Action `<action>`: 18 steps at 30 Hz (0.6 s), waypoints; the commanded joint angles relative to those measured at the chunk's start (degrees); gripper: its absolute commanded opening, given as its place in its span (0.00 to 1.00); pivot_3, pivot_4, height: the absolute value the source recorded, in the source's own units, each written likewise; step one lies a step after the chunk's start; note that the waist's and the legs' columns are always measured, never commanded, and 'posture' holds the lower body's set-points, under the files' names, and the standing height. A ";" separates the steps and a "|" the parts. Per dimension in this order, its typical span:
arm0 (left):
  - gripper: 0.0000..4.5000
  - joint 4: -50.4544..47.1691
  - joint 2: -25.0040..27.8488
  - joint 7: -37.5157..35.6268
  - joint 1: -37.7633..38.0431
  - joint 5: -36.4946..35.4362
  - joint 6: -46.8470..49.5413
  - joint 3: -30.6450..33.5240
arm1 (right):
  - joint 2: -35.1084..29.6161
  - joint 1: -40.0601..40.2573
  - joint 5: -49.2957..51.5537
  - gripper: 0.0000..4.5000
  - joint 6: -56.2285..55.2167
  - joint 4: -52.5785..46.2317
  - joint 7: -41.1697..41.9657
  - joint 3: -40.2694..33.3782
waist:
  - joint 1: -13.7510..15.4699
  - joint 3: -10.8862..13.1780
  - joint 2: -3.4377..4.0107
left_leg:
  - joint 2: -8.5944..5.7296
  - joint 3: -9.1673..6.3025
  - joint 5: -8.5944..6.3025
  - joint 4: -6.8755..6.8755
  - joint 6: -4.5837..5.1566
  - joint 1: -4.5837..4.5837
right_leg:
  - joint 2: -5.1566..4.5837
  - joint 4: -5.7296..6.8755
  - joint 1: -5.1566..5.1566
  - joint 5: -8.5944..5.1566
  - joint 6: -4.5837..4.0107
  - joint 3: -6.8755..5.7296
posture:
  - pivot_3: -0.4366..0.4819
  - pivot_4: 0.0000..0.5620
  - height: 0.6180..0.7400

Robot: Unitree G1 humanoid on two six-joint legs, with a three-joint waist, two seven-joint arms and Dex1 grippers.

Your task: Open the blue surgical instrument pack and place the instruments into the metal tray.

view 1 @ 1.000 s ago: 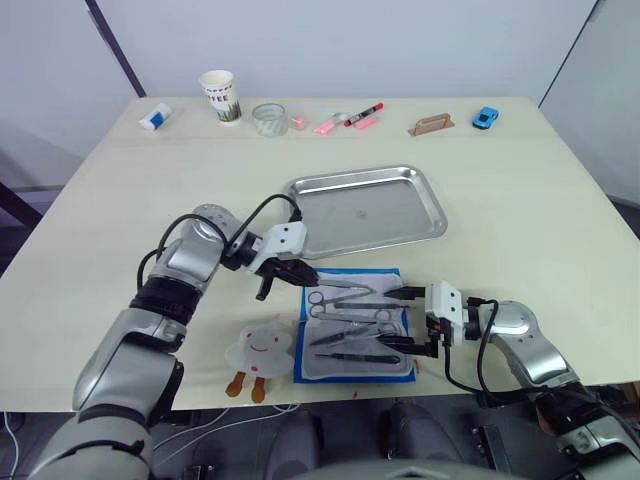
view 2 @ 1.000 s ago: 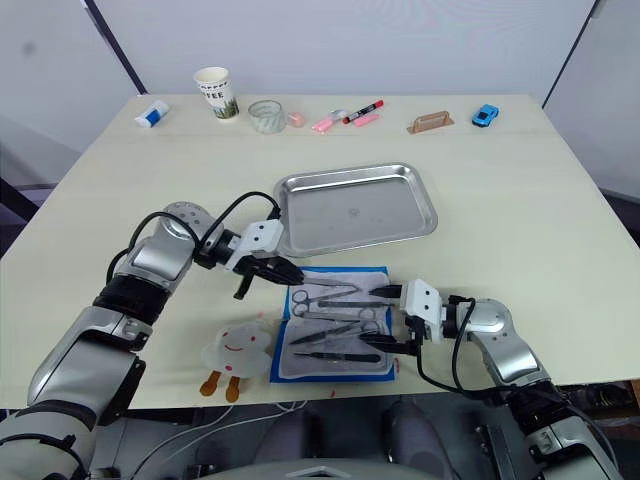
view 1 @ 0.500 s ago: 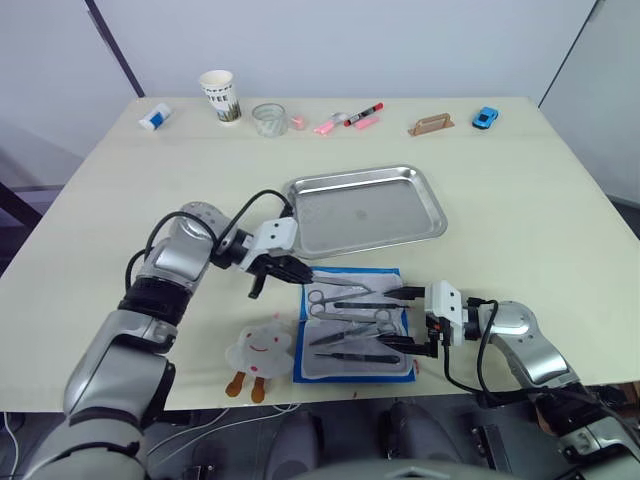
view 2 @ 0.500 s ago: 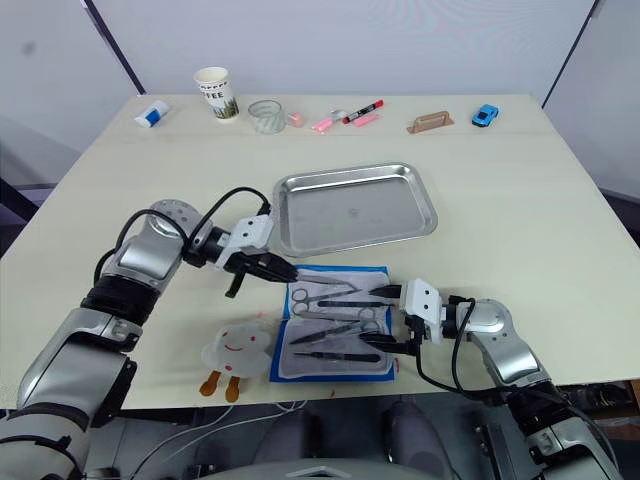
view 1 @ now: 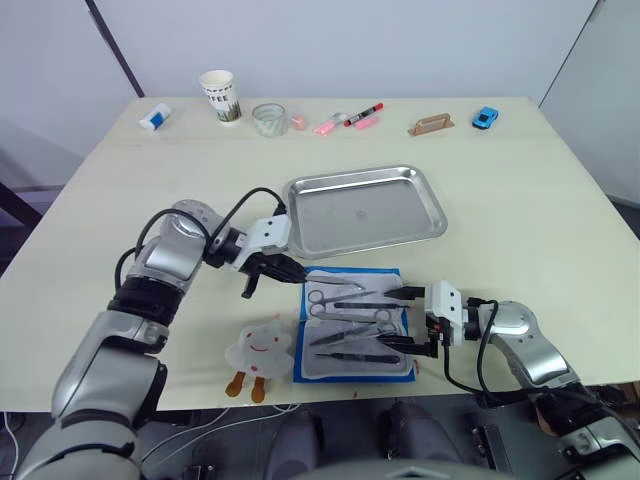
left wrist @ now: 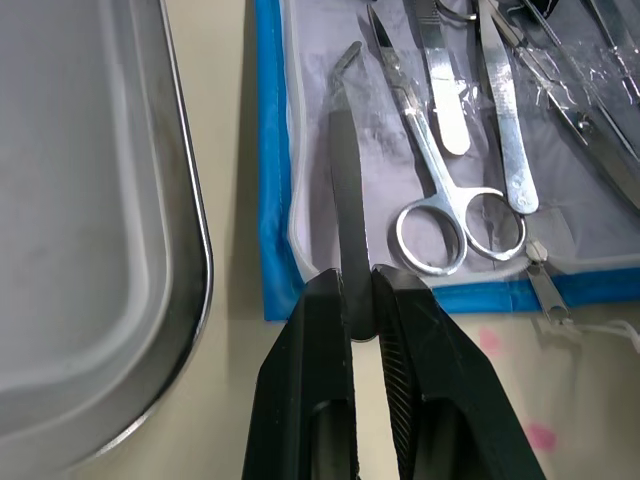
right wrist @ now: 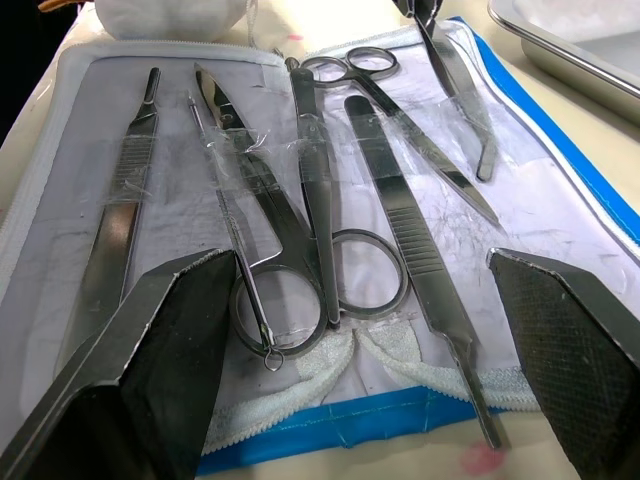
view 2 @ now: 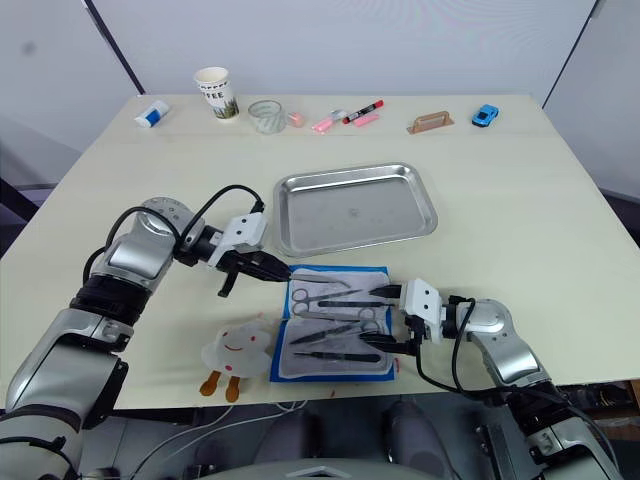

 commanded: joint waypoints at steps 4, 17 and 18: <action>0.01 -1.11 2.19 -1.24 -0.24 -1.30 -0.88 2.81 | -1.23 2.43 -6.96 0.98 4.34 6.35 -3.59 2.76 | -0.01 0.00 0.00 | 0.00 0.00 0.00 0.00 0.00 0.00 | 0.00 0.00 0.00 0.00 0.00 0.00 | 0.48 0.27 0.88; 0.01 -2.10 4.97 -1.66 2.03 -2.73 -2.42 4.18 | -1.26 2.18 -7.13 0.98 4.11 6.74 -3.39 3.00 | 0.01 0.00 -0.02 | 0.02 0.02 0.00 -0.02 0.00 0.03 | 0.00 0.00 0.00 -0.02 -0.03 0.00 | 0.48 0.27 0.88; 0.01 -1.97 5.06 -1.53 2.20 -2.62 -2.92 4.31 | -1.26 2.15 -7.15 0.98 4.07 6.79 -3.37 3.01 | 0.00 0.00 -0.02 | 0.02 0.03 0.00 -0.02 0.00 0.03 | 0.00 0.00 0.00 -0.02 -0.03 0.00 | 0.48 0.27 0.88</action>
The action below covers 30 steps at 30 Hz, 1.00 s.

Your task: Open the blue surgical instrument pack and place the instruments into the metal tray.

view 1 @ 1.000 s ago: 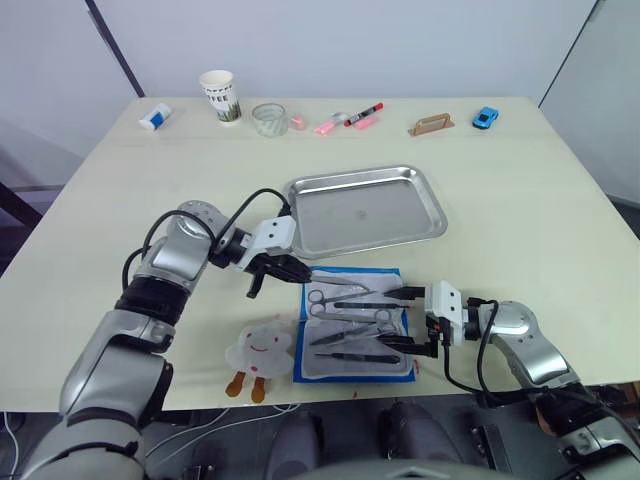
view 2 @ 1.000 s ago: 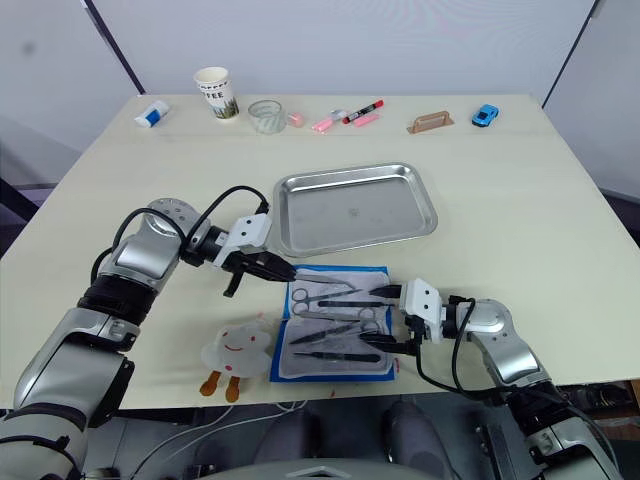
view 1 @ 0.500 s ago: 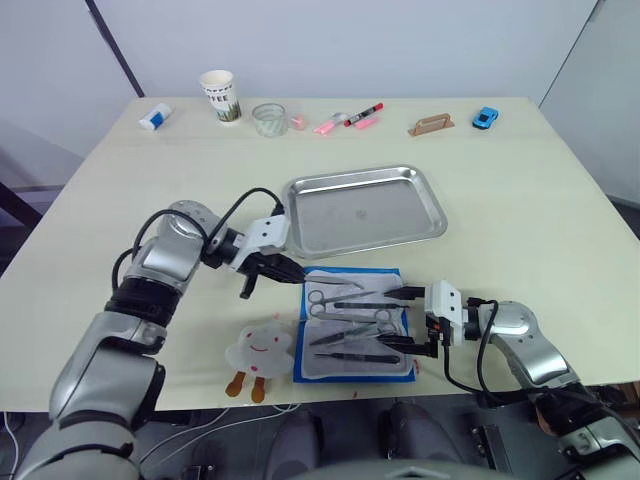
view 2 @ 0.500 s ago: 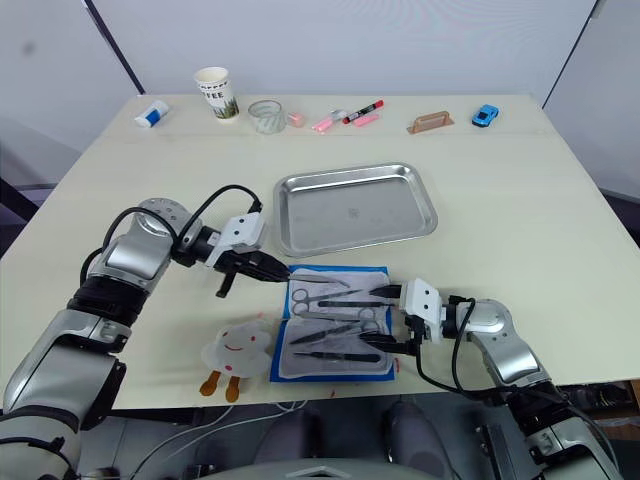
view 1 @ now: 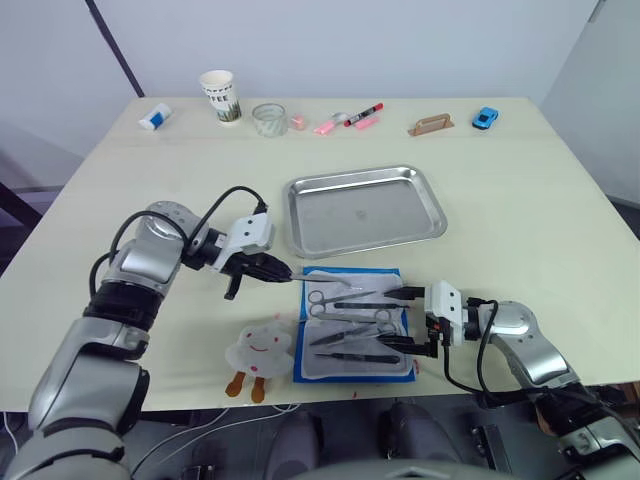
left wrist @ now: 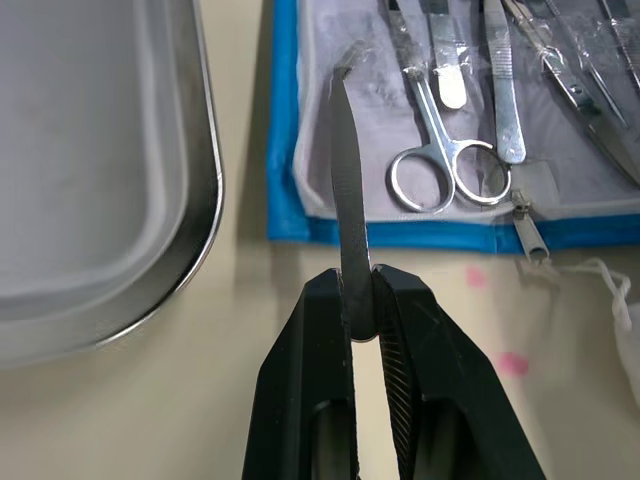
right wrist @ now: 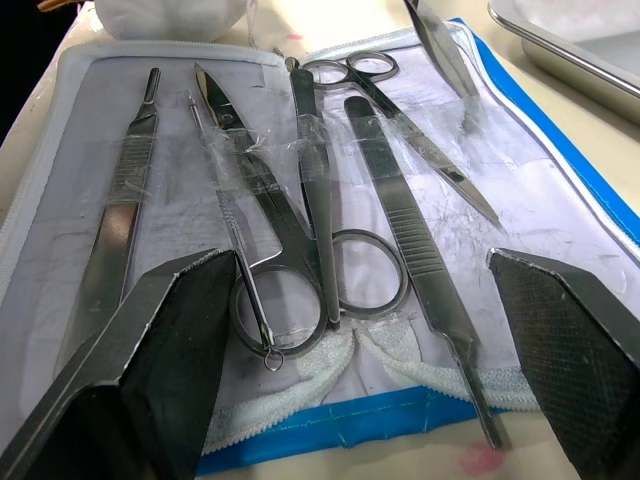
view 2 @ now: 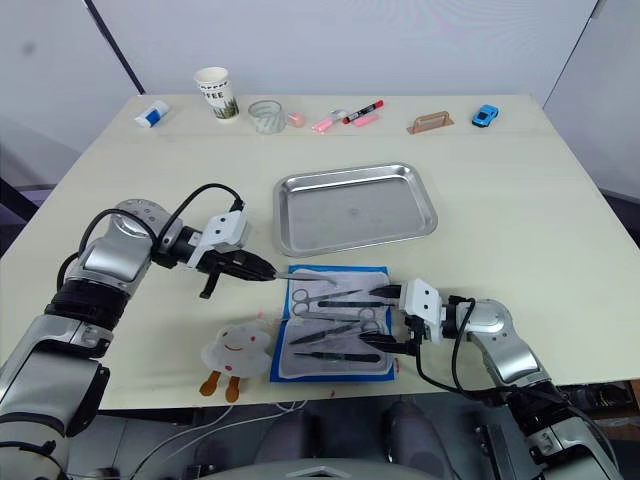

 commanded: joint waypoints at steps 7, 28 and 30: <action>0.01 -2.29 2.00 -1.84 1.42 -1.69 -2.61 3.59 | -1.34 2.03 -7.27 0.98 3.90 6.96 -3.20 3.04 | -0.01 0.00 0.00 | 0.02 0.03 0.00 -0.01 0.00 0.02 | 0.00 0.00 0.00 -0.01 -0.02 0.01 | 0.48 0.27 0.88; 0.01 -9.38 5.39 -1.13 6.31 -8.75 3.90 9.58 | -1.58 2.10 -7.52 0.98 3.49 7.07 -2.86 3.53 | 0.08 0.02 -0.02 | 0.04 0.05 0.00 -0.04 0.00 0.05 | 0.00 0.00 0.00 -0.02 -0.04 0.02 | 0.48 0.27 0.88; 0.01 -10.82 5.20 -0.54 6.74 -10.27 5.97 10.59 | -1.60 2.14 -7.54 0.98 3.45 7.06 -2.85 3.55 | 0.09 0.03 -0.02 | 0.04 0.06 0.00 -0.04 0.00 0.05 | 0.00 0.00 0.00 -0.02 -0.03 0.02 | 0.48 0.27 0.88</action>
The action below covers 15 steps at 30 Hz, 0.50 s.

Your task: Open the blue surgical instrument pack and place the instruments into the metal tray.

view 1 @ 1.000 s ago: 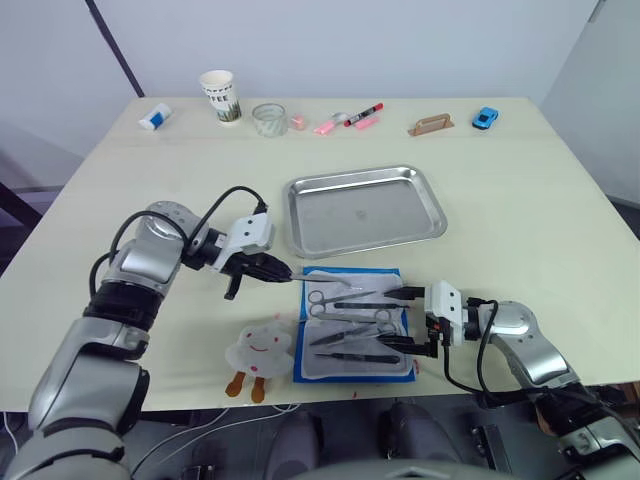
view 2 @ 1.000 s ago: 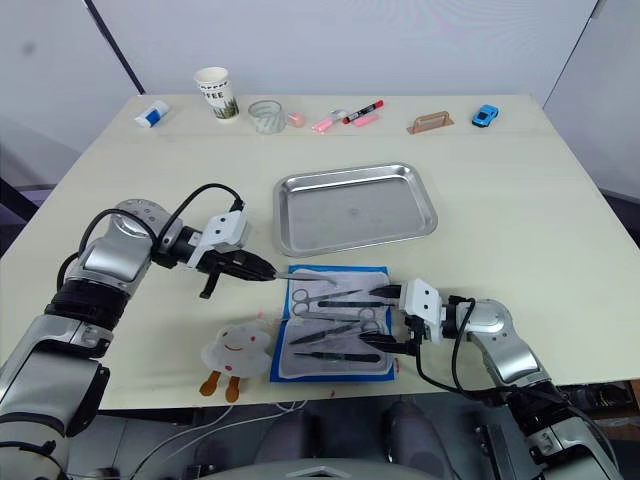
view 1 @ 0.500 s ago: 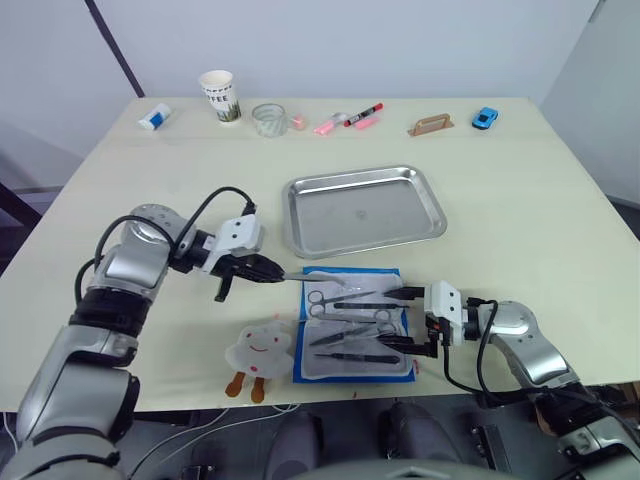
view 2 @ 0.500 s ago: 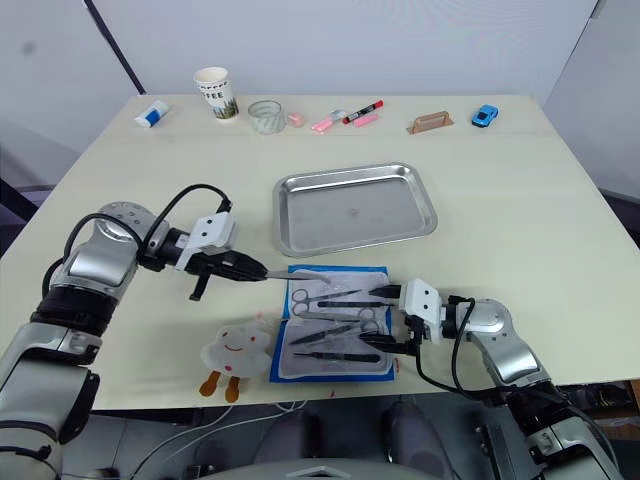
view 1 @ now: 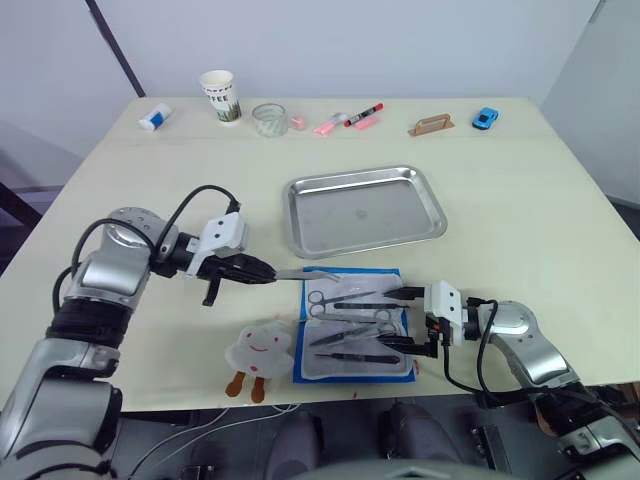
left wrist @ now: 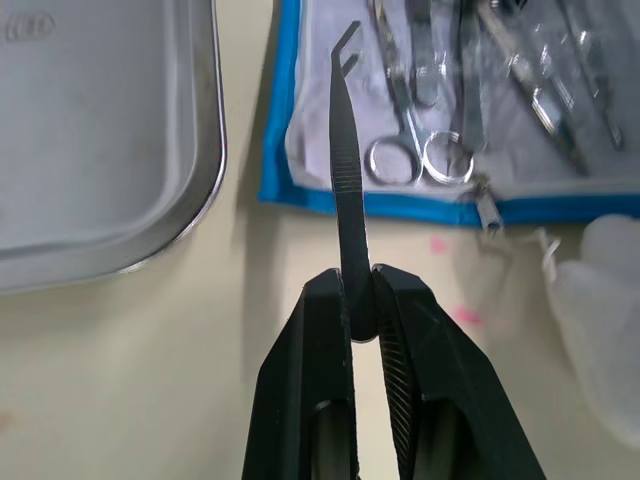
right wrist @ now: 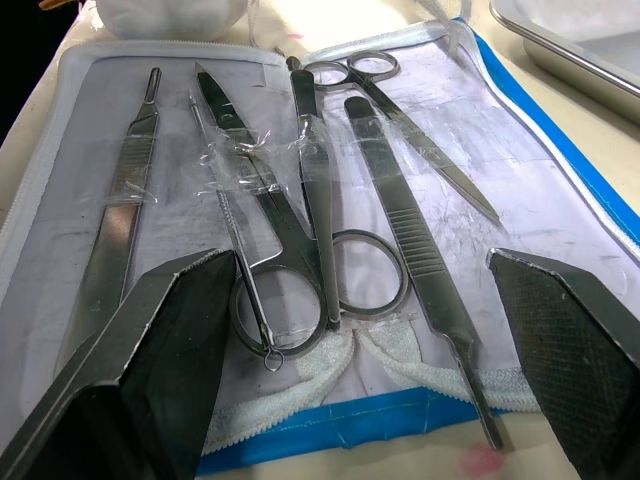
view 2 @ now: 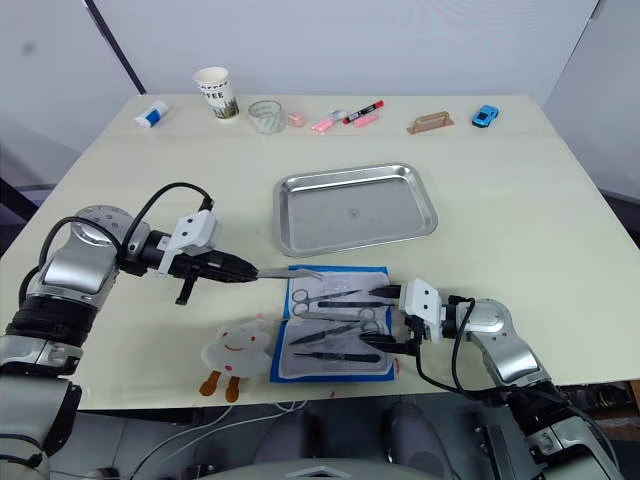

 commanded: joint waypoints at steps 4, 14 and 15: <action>0.01 -7.79 -0.07 1.89 2.18 -7.82 8.75 6.25 | -1.50 2.41 -7.51 0.98 3.43 6.92 -2.90 3.34 | -0.06 0.00 0.00 | 0.00 0.01 0.00 -0.02 0.00 0.02 | 0.00 0.00 0.00 0.00 0.01 0.02 | 0.48 0.27 0.88; 0.01 -24.00 -14.04 34.63 6.18 -13.78 26.66 16.56 | -1.29 2.39 -7.15 0.98 3.37 7.27 -2.87 3.31 | 0.06 0.02 -0.22 | 0.01 -0.01 0.00 -0.08 -0.01 0.14 | -0.03 0.00 0.09 0.00 0.02 0.17 | 0.48 0.27 0.88; 0.01 -25.47 -15.32 37.65 6.42 -13.41 28.12 16.71 | -1.34 2.38 -7.16 0.98 3.35 7.28 -2.84 3.33 | 0.06 0.02 -0.24 | 0.01 -0.02 0.00 -0.08 -0.01 0.16 | -0.03 0.00 0.12 0.00 0.02 0.30 | 0.48 0.27 0.88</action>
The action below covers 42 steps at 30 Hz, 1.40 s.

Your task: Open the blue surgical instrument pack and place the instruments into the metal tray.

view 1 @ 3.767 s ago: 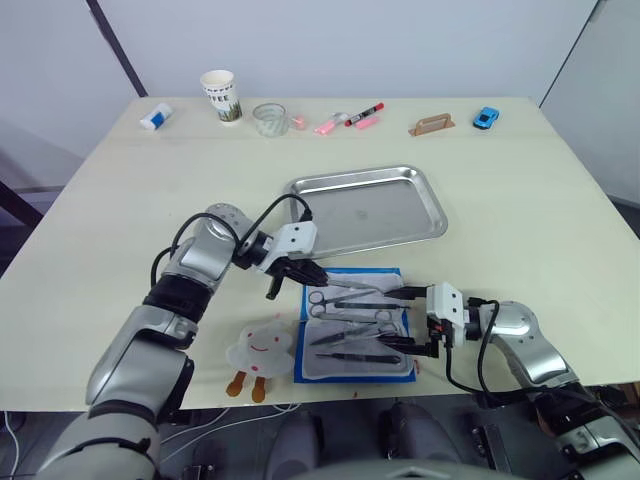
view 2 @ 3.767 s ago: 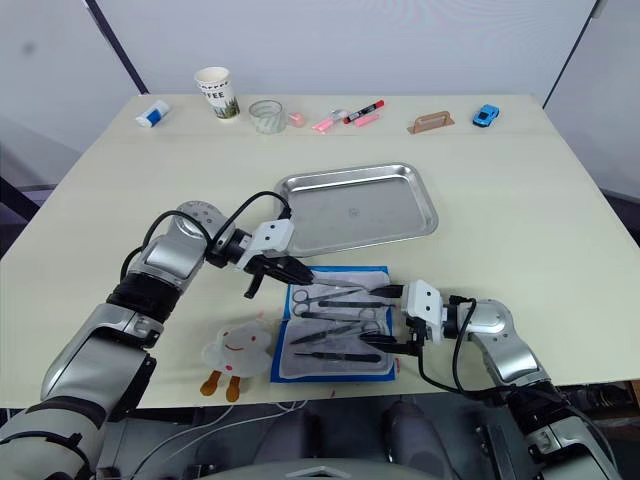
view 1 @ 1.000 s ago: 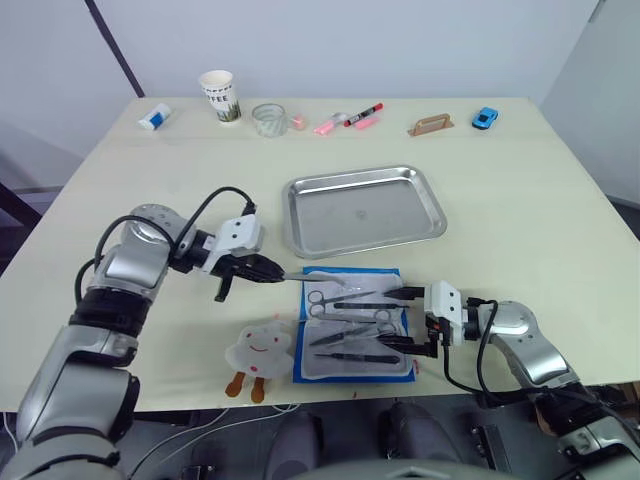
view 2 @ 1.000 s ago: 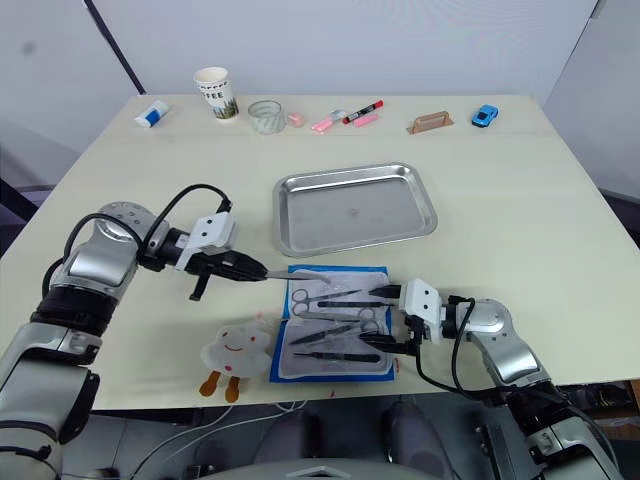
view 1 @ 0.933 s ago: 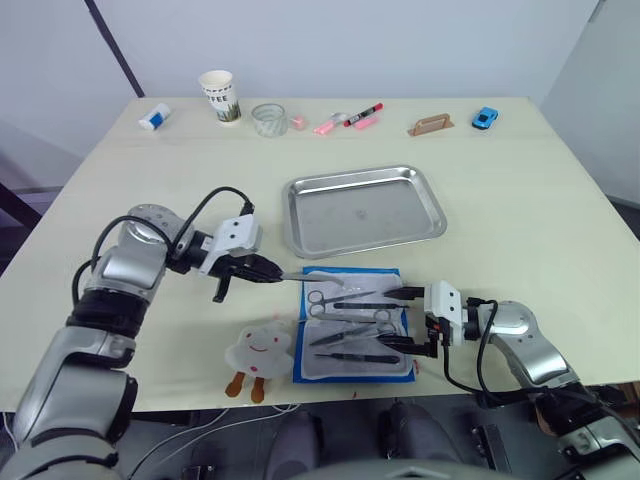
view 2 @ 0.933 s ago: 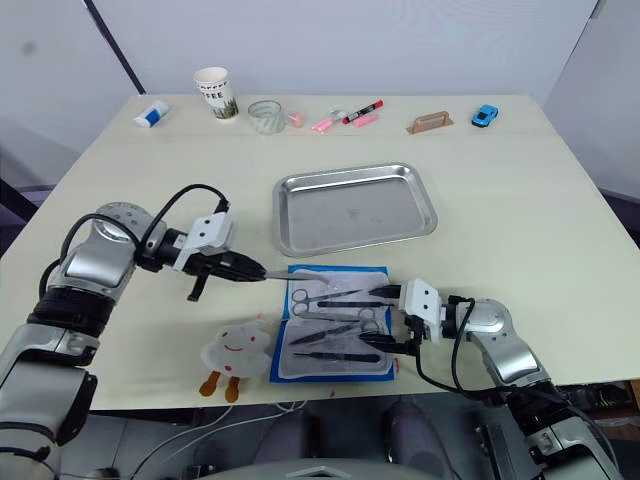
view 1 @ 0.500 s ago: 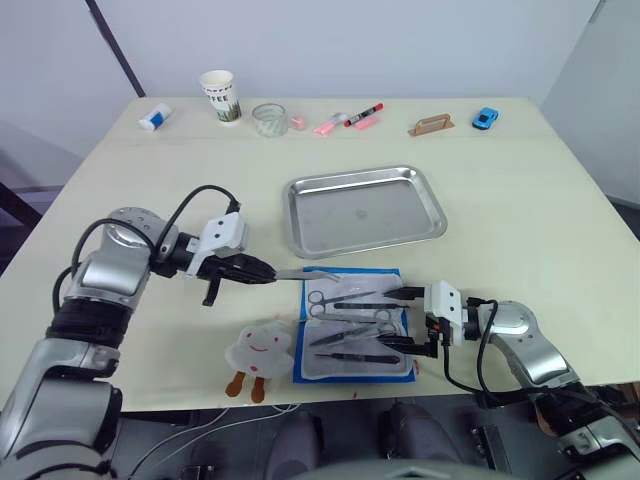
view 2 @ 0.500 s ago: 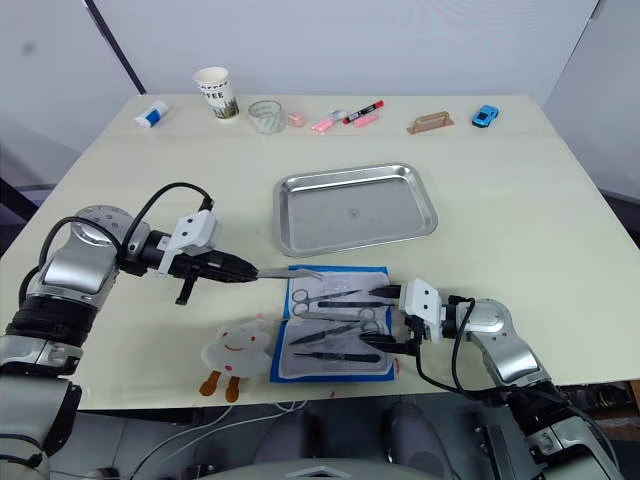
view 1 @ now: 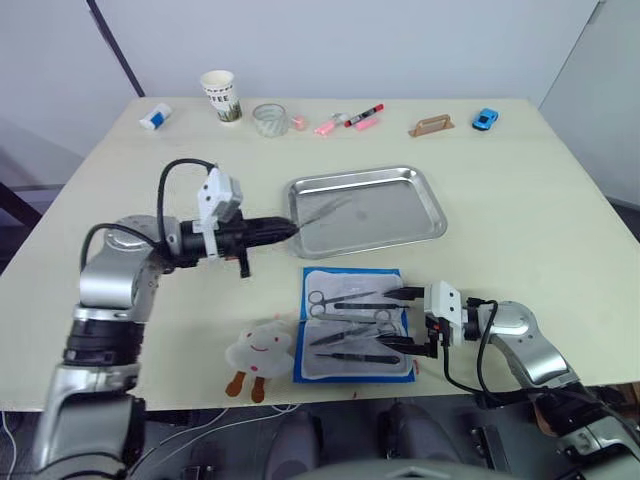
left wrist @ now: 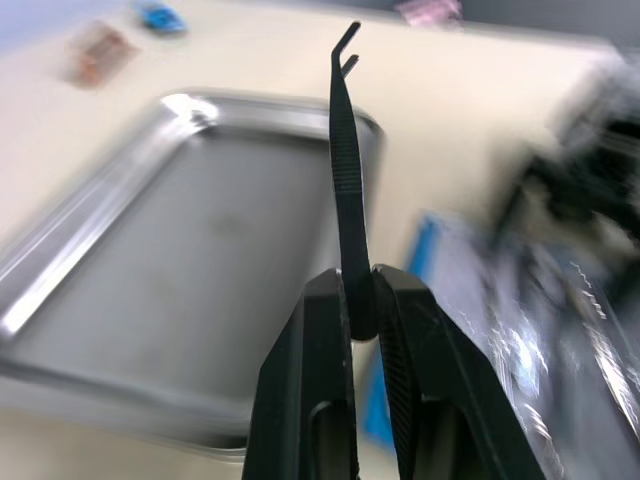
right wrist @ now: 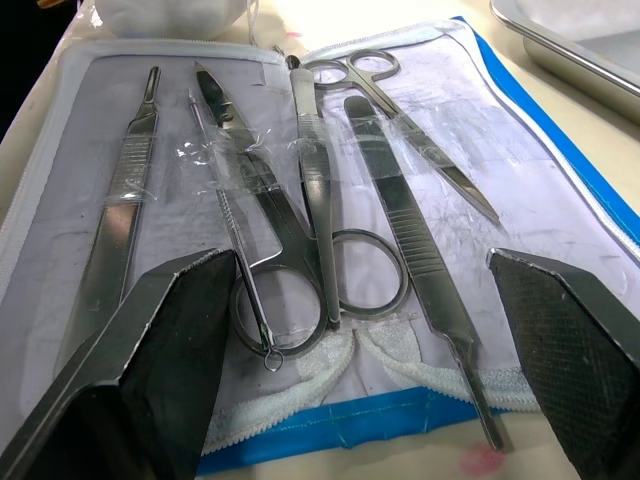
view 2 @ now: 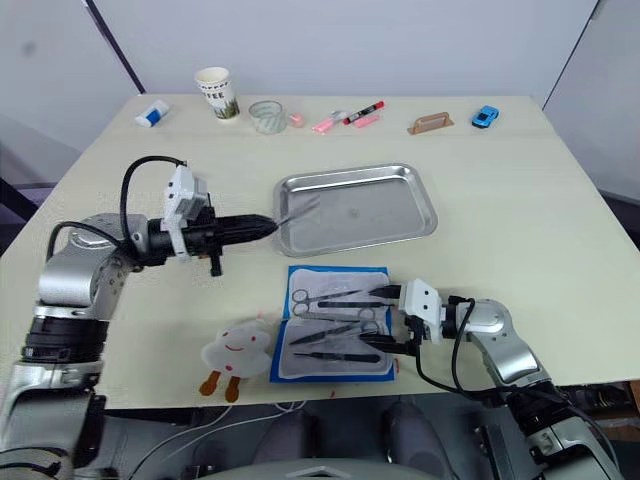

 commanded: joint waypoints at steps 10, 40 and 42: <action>0.01 -12.39 -16.70 39.95 -2.20 7.07 14.98 -0.49 | -1.52 1.98 -7.15 0.98 3.15 7.67 -2.41 3.46 | 0.12 -0.03 -0.14 | -0.03 -0.02 0.00 -0.22 -0.01 0.44 | -0.01 -0.12 0.35 0.01 0.01 0.18 | 0.48 0.27 0.88; 0.01 -4.42 -37.03 64.72 -2.87 18.52 22.85 -1.68 | -0.79 2.60 -7.30 0.98 3.28 6.97 -3.85 3.84 | -0.16 -0.03 -0.17 | -0.12 -0.05 0.02 -0.71 -0.05 0.55 | -0.02 -0.33 0.39 0.03 0.01 0.23 | 0.48 0.27 0.88; 0.01 -4.63 -37.34 65.33 -2.79 18.66 22.71 -1.26 | -0.79 2.67 -7.33 0.98 3.27 6.91 -3.93 3.86 | -0.16 -0.03 -0.17 | -0.12 -0.05 0.02 -0.71 -0.06 0.56 | -0.02 -0.35 0.39 0.03 0.01 0.23 | 0.48 0.27 0.88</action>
